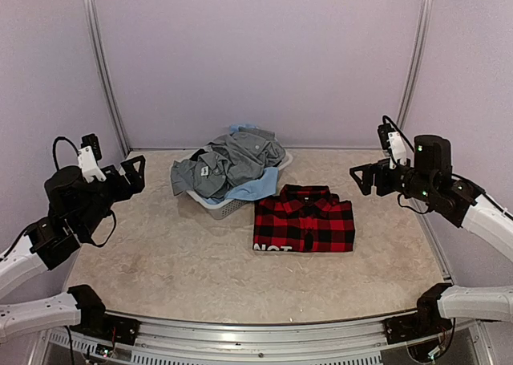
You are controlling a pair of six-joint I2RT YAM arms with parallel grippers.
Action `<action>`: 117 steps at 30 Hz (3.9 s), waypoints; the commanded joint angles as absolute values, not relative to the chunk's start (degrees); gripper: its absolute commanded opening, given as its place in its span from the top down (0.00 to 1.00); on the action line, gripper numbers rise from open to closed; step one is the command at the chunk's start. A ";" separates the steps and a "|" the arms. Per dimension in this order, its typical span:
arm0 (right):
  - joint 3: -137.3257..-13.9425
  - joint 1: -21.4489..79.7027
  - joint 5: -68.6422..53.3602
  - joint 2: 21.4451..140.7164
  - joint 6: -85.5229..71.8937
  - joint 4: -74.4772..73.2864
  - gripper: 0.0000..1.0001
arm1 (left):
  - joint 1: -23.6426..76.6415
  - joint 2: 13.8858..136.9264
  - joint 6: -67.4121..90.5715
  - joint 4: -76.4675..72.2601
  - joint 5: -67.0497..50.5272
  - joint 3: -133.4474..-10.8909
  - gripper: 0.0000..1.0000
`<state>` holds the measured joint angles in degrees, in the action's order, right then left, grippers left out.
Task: Fold and stack the long sleeve shirts
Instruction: Move the bin to the center of the board.
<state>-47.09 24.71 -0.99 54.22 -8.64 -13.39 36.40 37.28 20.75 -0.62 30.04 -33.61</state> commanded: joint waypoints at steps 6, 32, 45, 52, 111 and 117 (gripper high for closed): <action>-48.92 24.17 -0.44 54.76 -9.12 -11.84 0.00 | 36.21 37.31 20.68 -2.77 28.65 -32.63 0.01; -54.29 24.13 0.26 55.14 -9.38 -21.49 0.01 | 37.16 43.78 26.36 -1.70 24.34 -33.94 0.01; -46.27 24.34 -7.07 57.59 -17.02 -12.93 0.01 | 42.03 63.51 35.04 -11.87 26.06 -34.19 0.07; -44.75 24.40 -8.04 58.02 -17.38 -11.71 0.01 | 39.19 76.05 36.15 -14.15 21.59 -39.32 0.22; -48.04 24.05 11.21 65.20 -19.35 -16.65 0.00 | 38.67 135.72 26.87 1.53 -10.59 -109.27 0.60; -50.02 18.80 14.42 72.14 -19.84 -15.06 0.00 | 38.88 136.89 26.91 -1.24 -11.36 -110.86 0.44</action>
